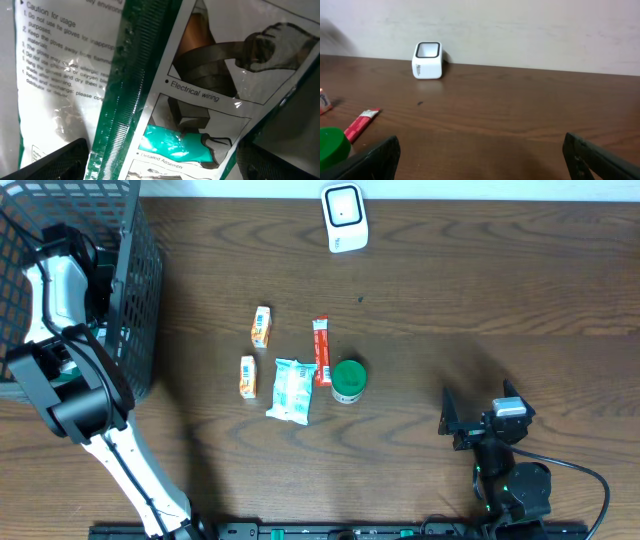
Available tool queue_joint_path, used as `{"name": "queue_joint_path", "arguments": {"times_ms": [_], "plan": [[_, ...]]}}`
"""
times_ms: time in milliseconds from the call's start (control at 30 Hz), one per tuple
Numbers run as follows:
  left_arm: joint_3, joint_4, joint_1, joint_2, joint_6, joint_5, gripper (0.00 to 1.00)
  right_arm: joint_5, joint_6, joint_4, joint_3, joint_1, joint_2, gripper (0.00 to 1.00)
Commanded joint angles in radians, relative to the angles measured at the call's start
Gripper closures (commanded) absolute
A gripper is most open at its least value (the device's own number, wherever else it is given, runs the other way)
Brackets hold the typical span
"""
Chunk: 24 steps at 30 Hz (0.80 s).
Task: Scan the item barcode
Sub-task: 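Reach the left gripper into the basket and grasp the green 3M gloves pack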
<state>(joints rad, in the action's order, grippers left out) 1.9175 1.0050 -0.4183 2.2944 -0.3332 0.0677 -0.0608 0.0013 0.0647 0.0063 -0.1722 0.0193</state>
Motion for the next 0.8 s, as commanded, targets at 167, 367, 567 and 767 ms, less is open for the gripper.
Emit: {"name": "queue_joint_path", "arguments": {"times_ms": [167, 367, 567, 767], "plan": [[-0.015, -0.072, -0.071, 0.026, 0.283, 0.217, 0.05, -0.01, 0.017, 0.004, -0.001, 0.004, -0.001, 0.01], [-0.003, -0.092, -0.08, -0.018, 0.287, 0.174, 0.05, -0.009, 0.017, 0.004, -0.001, 0.004, -0.001, 0.01], [-0.003, -0.119, -0.08, -0.134, 0.286, 0.085, 0.05, -0.01, 0.017, 0.003, -0.001, 0.004, -0.001, 0.01], [-0.006, -0.082, -0.081, -0.167, 0.286, 0.085, 0.05, -0.01, 0.017, 0.004, -0.001, 0.004, -0.001, 0.01]]}}
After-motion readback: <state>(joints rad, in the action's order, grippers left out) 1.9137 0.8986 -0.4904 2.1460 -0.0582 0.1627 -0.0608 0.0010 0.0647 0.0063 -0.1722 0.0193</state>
